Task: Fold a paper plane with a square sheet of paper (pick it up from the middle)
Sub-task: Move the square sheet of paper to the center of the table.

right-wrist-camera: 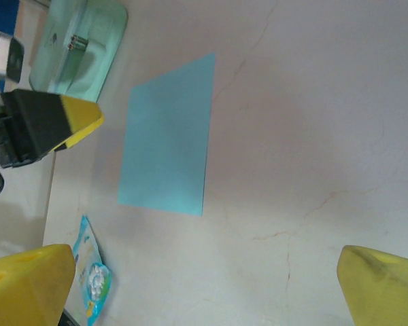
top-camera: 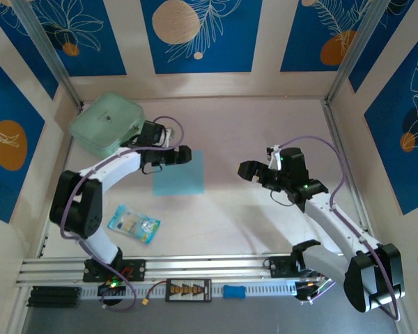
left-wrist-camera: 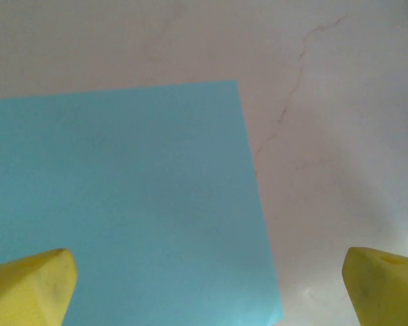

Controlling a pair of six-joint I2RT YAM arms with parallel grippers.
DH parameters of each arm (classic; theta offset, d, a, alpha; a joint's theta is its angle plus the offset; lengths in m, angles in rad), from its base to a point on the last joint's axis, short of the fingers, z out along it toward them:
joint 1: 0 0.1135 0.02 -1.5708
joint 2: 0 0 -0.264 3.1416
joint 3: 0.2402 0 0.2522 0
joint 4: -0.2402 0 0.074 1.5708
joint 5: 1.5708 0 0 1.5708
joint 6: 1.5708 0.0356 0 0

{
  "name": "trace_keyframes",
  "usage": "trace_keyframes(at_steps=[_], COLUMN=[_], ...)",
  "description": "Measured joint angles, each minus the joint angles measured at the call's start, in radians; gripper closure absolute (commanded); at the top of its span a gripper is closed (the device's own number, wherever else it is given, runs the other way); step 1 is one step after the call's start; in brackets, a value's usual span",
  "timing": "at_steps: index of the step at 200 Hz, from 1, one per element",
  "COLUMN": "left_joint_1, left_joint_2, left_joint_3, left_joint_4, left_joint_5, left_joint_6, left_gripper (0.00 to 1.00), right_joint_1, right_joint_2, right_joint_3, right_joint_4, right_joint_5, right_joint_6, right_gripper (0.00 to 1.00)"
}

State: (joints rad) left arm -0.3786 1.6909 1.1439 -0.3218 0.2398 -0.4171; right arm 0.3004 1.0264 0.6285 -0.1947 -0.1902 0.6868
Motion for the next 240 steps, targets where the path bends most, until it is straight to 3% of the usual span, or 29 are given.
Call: trace_keyframes(at_steps=[81,181,240], left_joint_1=[-0.013,-0.016,-0.033], left_joint_2=[0.204,0.224,0.204], left_joint_3=[0.109,0.106,0.059], left_joint_4=[-0.151,-0.167,-0.116], left_joint_5=[-0.078,-0.122,-0.146], left_joint_6=[0.008,0.008,0.003], left_gripper=[0.00,0.00,0.00], right_joint_1=[0.076,0.086,0.043], right_joint_2=[0.011,0.094,0.138], right_joint_3=[-0.056,-0.129,-0.129], right_joint_4=[0.035,0.140,0.182], right_joint_5=[0.030,0.053,0.036], right_joint_6=[0.097,0.149,0.142], right_gripper=[0.01,0.01,0.01])
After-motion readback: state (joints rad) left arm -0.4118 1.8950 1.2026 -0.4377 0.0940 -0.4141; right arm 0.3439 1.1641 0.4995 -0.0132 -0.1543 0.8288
